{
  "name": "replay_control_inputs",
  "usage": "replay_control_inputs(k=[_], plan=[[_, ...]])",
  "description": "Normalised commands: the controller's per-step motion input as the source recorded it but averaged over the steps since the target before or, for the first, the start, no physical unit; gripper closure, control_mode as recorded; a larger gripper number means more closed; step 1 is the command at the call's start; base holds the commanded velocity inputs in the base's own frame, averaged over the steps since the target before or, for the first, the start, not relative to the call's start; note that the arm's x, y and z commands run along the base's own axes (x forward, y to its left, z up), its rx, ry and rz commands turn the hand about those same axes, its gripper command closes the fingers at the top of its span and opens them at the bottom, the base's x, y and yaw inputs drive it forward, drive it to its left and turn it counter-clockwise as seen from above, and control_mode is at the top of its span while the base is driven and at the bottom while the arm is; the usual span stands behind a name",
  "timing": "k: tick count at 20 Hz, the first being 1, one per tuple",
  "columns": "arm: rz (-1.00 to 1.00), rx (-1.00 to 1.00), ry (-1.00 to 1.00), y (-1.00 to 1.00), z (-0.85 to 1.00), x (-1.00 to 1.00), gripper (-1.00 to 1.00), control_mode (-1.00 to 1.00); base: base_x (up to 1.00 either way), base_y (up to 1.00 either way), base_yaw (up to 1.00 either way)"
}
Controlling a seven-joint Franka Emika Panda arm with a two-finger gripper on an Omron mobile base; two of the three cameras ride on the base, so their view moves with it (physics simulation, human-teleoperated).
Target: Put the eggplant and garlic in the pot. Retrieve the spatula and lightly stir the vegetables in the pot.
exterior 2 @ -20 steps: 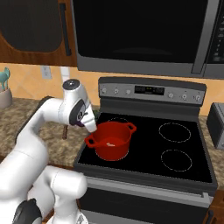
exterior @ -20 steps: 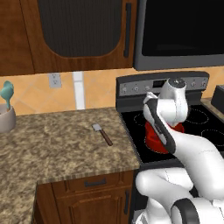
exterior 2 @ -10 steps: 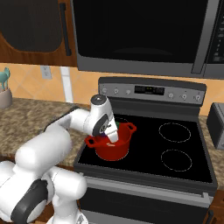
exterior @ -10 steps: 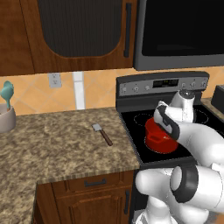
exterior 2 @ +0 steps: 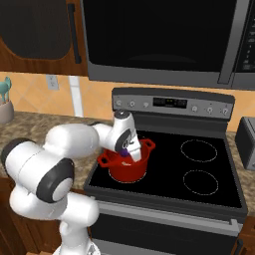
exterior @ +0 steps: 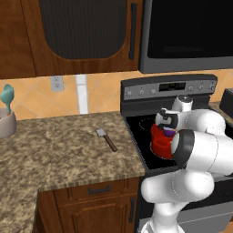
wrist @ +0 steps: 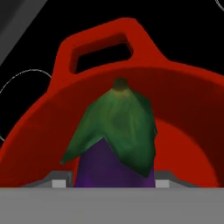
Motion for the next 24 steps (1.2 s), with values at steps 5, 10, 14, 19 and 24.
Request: replay_control_inputs(k=[5, 10, 14, 19, 24], plan=[[0.0, 0.03, 0.18, -0.1, -0.4, 0.22, -1.0, -1.0, 0.0, 0.0, 0.0], [0.0, 0.05, -0.03, 0.0, 0.08, -0.48, -1.0, -1.0, 0.0, 0.0, 0.0], [0.0, 0.04, -0.19, 0.09, 0.6, -0.73, -1.0, -1.0, 0.0, 0.0, 0.0], [0.0, 0.0, -0.14, 0.62, 0.64, -0.45, -1.0, -1.0, 0.0, 0.0, 0.0], [0.0, 0.0, -0.11, 0.98, 0.76, -0.64, -1.0, -1.0, 0.0, 0.0, 0.0]])
